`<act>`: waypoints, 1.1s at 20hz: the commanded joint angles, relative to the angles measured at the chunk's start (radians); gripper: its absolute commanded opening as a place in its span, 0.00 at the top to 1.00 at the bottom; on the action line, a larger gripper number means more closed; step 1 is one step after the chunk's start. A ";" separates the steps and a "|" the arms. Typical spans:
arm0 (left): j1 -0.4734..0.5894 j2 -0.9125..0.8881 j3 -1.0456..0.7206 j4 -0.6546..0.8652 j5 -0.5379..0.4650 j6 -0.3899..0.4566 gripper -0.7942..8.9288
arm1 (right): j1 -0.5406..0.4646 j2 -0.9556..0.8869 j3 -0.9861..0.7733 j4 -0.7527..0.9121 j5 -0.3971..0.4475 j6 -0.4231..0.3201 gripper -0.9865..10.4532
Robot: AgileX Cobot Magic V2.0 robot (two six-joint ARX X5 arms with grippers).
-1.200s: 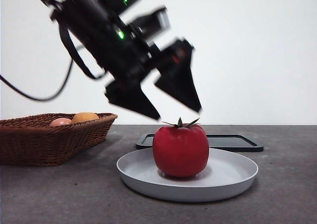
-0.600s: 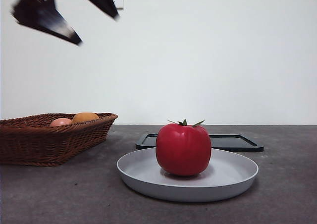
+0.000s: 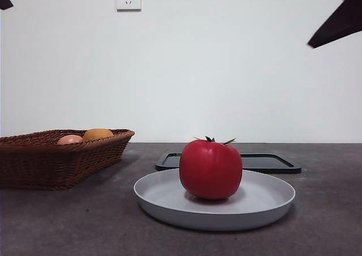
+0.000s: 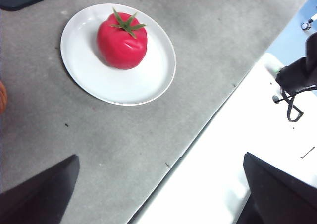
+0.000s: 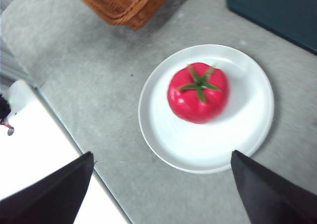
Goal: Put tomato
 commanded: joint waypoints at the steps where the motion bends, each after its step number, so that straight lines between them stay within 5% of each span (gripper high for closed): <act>1: -0.004 0.006 0.020 0.007 0.005 0.019 0.38 | 0.033 0.048 0.018 0.057 0.001 0.009 0.53; 7: -0.004 0.006 0.020 0.007 0.005 0.019 0.38 | 0.114 0.216 0.018 0.219 0.111 0.009 0.48; 22: -0.004 0.006 0.020 0.008 0.005 0.019 0.38 | 0.185 0.575 0.018 0.490 0.208 0.010 0.43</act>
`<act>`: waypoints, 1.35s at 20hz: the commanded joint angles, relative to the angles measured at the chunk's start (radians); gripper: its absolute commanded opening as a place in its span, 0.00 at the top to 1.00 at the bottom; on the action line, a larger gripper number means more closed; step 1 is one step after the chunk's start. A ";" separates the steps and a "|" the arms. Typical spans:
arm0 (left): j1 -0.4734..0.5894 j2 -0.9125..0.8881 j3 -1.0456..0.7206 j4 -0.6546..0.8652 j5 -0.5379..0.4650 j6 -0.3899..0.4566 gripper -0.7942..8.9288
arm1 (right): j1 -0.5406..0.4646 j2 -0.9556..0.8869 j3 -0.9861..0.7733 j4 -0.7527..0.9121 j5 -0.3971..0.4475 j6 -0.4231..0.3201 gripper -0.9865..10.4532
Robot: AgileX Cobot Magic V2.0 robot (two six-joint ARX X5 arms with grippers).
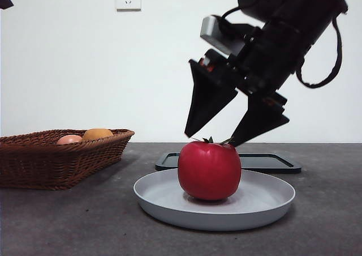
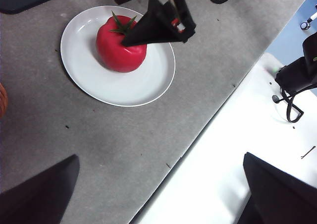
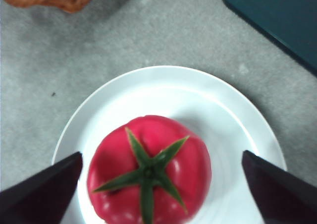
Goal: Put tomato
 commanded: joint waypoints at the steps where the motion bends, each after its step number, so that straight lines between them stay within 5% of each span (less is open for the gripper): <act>1: -0.005 0.006 0.020 0.010 0.005 0.012 0.38 | 0.018 0.041 0.018 0.019 0.000 0.010 0.43; 8: -0.005 0.006 0.020 0.013 0.005 0.012 0.38 | 0.037 0.118 0.018 0.024 0.008 0.010 0.46; 11: -0.005 0.006 0.020 0.014 0.005 0.012 0.38 | 0.037 0.119 0.018 0.025 0.002 0.010 0.74; 13: -0.004 0.006 0.020 0.015 0.005 0.012 0.38 | 0.036 0.110 0.019 0.024 -0.002 0.010 0.82; 18: -0.004 0.006 0.020 0.016 0.005 0.012 0.38 | 0.034 0.052 0.071 0.023 0.014 0.010 0.82; 24: -0.004 0.006 0.020 0.016 0.005 0.011 0.38 | -0.013 0.043 0.219 0.086 0.207 0.002 0.82; 27: -0.005 0.006 0.020 0.016 0.005 0.011 0.38 | -0.073 0.092 0.278 0.140 0.210 0.002 0.82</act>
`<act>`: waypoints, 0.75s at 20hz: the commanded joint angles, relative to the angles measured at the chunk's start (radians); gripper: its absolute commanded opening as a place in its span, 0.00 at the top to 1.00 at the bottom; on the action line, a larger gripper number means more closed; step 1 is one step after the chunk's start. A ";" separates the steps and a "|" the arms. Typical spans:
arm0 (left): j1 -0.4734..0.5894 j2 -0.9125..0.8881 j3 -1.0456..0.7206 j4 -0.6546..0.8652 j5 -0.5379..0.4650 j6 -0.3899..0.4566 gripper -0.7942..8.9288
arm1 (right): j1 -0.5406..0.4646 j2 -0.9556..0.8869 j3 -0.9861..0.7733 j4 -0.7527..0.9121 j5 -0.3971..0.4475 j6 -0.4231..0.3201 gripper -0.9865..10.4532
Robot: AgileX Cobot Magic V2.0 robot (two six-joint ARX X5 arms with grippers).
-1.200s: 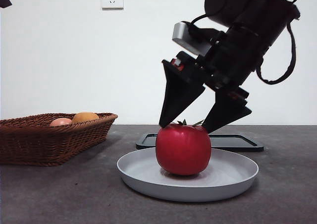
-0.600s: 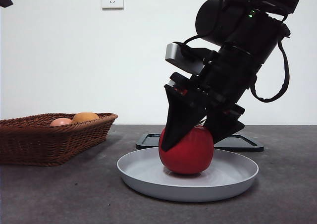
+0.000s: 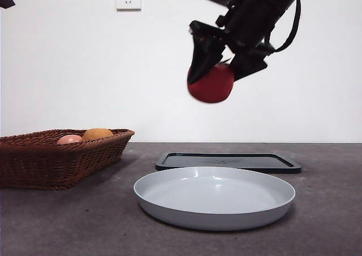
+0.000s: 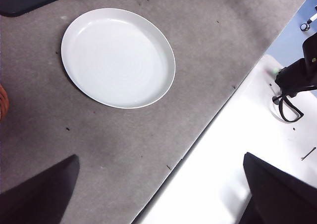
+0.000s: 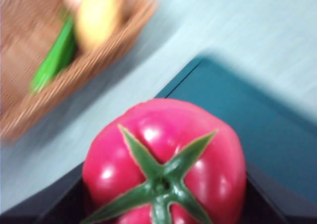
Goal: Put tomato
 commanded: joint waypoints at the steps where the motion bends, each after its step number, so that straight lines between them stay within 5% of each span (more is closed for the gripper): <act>1: -0.005 0.006 0.020 0.008 0.005 0.011 0.38 | -0.036 0.089 0.074 0.016 0.003 -0.004 0.82; 15: -0.005 0.006 0.020 0.007 0.005 0.006 0.38 | -0.141 0.489 0.309 0.000 0.003 -0.005 0.82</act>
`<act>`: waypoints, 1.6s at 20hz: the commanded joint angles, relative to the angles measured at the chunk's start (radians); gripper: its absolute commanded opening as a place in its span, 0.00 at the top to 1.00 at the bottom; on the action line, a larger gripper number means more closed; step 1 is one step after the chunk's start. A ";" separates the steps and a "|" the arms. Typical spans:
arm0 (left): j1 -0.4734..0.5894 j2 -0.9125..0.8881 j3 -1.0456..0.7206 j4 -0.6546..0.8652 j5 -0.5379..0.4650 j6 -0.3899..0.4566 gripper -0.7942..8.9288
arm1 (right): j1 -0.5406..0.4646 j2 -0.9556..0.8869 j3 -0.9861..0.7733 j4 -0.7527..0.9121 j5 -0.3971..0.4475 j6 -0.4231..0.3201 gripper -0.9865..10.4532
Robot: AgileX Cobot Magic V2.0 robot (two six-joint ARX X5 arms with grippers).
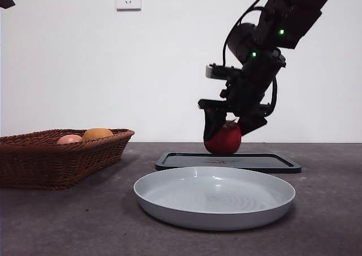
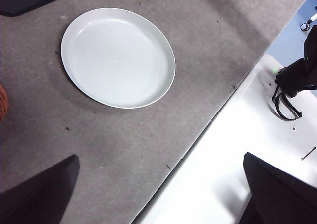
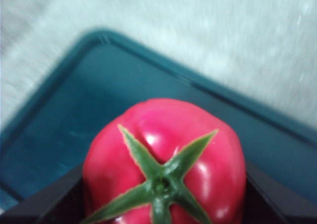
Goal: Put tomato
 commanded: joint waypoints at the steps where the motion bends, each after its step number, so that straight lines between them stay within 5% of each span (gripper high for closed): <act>1: -0.005 0.006 0.020 0.007 0.005 0.006 0.38 | 0.002 0.036 0.023 0.003 0.000 -0.005 0.82; 5: -0.005 0.006 0.020 0.007 0.005 0.007 0.38 | 0.005 0.042 0.023 -0.008 0.000 -0.004 0.79; 8: -0.005 0.006 0.020 0.006 0.005 0.007 0.38 | 0.005 0.042 0.023 -0.028 0.000 -0.004 0.58; 11: -0.005 0.006 0.020 0.006 0.005 0.007 0.38 | 0.005 0.042 0.023 -0.035 0.000 -0.003 0.48; 19: -0.004 0.006 0.020 0.004 0.005 0.007 0.38 | 0.005 -0.095 0.024 -0.160 0.000 0.000 0.47; 32: -0.004 0.006 0.020 0.008 0.005 0.008 0.38 | 0.011 -0.676 -0.007 -0.666 -0.090 0.004 0.47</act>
